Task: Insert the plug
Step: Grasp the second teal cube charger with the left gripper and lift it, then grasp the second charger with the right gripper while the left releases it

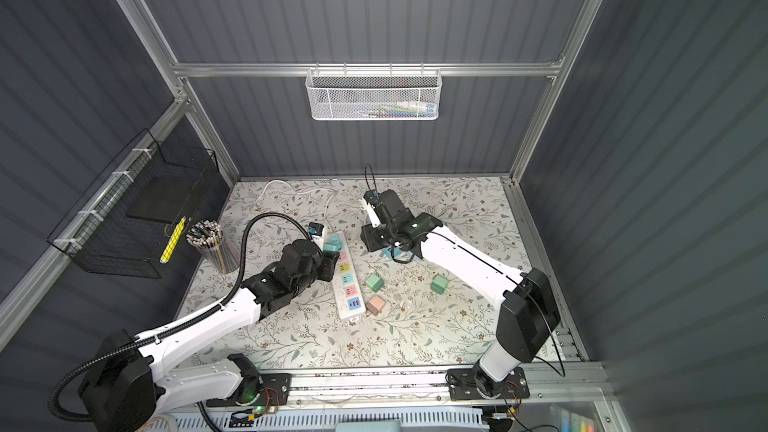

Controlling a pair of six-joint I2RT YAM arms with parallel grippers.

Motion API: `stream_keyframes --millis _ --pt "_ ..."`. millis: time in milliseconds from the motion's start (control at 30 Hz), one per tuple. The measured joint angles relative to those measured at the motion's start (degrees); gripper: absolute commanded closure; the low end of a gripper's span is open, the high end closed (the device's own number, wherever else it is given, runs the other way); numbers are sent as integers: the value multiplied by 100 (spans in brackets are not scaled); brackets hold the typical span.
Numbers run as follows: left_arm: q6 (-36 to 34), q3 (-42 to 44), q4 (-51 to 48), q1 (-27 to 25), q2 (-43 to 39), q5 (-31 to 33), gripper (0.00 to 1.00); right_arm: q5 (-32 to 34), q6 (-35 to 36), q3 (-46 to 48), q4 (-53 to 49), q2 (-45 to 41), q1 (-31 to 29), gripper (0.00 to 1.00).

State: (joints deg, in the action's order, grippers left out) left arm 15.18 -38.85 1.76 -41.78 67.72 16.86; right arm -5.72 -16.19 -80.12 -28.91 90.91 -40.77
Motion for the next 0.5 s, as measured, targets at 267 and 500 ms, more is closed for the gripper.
stream_keyframes --millis 267,500 --pt "-879 592 1394 -114 63 -260 80 -1386 35 -111 -105 31 232 52" --pt "-1228 592 1853 -234 63 -551 80 -2280 9 -389 -109 492 197 51"
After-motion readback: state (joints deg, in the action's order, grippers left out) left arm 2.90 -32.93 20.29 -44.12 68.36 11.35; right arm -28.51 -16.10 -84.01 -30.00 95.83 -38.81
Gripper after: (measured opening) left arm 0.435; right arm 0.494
